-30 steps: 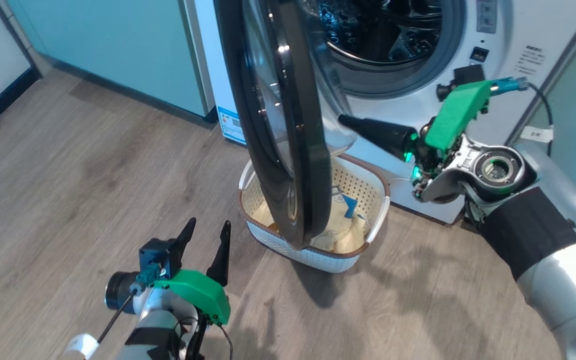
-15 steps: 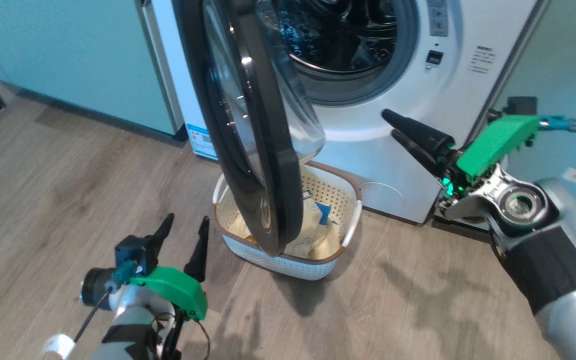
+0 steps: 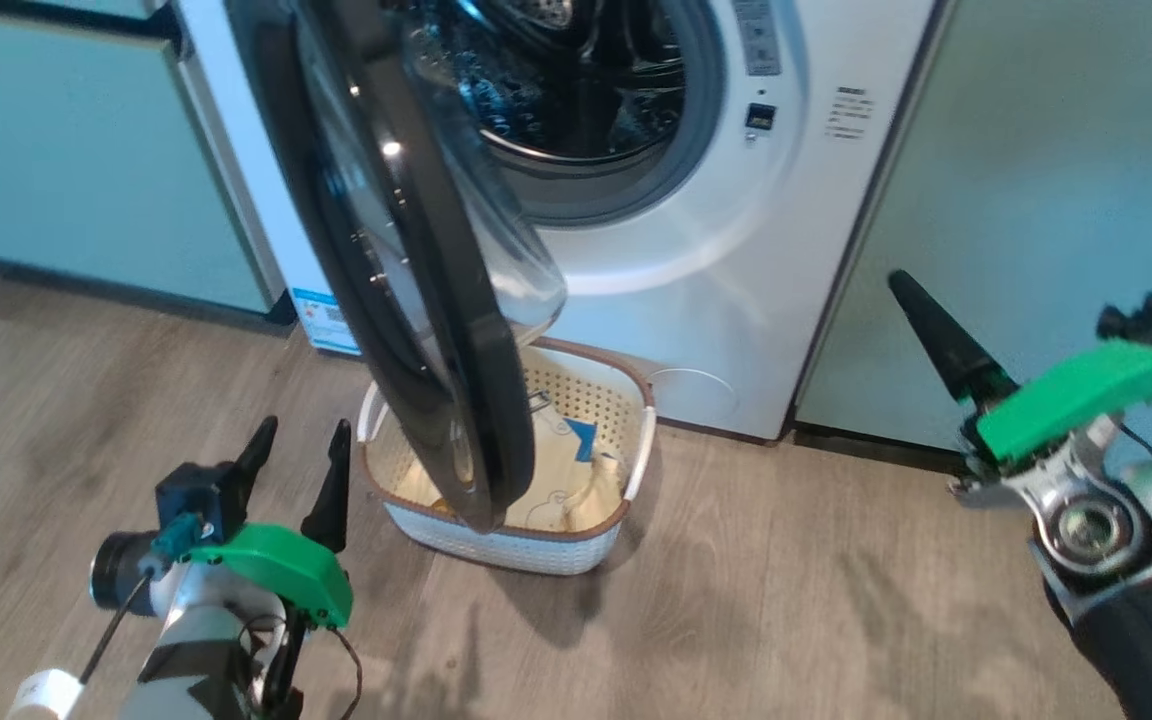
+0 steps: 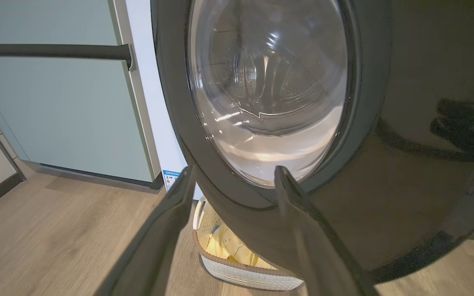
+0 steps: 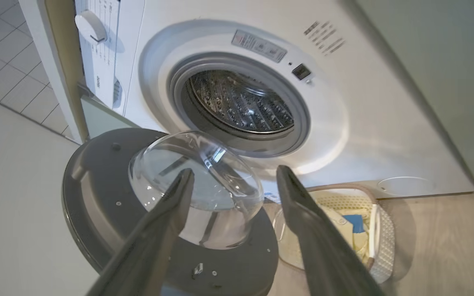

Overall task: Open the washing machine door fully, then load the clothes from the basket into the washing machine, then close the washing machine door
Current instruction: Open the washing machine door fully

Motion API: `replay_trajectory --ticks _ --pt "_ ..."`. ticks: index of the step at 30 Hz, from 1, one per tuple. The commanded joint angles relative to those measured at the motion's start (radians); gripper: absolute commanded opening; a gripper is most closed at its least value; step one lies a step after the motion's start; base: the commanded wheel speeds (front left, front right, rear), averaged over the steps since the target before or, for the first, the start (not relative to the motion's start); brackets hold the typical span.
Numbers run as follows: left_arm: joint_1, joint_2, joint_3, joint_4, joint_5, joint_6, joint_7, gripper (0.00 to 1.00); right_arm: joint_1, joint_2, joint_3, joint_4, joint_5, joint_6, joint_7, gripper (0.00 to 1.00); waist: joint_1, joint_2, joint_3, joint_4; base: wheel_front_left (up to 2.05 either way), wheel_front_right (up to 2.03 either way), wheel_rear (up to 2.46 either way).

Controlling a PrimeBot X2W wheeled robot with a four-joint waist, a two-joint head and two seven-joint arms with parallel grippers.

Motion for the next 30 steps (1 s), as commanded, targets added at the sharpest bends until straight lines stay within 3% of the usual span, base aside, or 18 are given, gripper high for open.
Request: replay_trajectory --ticks 1,6,15,21,30 --pt "-0.019 0.031 0.046 -0.022 0.002 -0.004 -0.009 1.00 0.006 -0.026 0.013 -0.044 -0.020 -0.002 -0.057 1.00 0.0000 -0.0001 -0.009 -0.021 0.00 0.00 0.00" --pt "-0.001 0.037 0.056 -0.011 0.004 -0.011 -0.009 1.00 0.072 -0.077 0.039 -0.067 -0.042 -0.002 -0.201 1.00 0.0000 -0.0001 -0.031 -0.056 0.00 0.00 0.00" --pt "0.040 0.044 0.078 -0.006 0.002 -0.018 -0.009 1.00 0.171 -0.132 0.006 -0.057 -0.142 -0.002 -0.296 1.00 0.0000 -0.0001 -0.064 -0.112 0.00 0.00 0.00" --pt "0.062 0.051 0.104 -0.005 0.000 -0.019 -0.009 1.00 0.292 -0.073 -0.197 -0.094 -0.344 -0.002 -0.298 1.00 0.0000 -0.0001 -0.076 -0.151 0.00 0.00 0.00" --pt "0.083 0.052 0.128 -0.014 -0.004 -0.023 -0.009 1.00 0.444 -0.007 -0.352 -0.162 -0.642 -0.002 -0.298 1.00 0.0000 -0.0001 -0.085 -0.186 0.00 0.00 0.00"
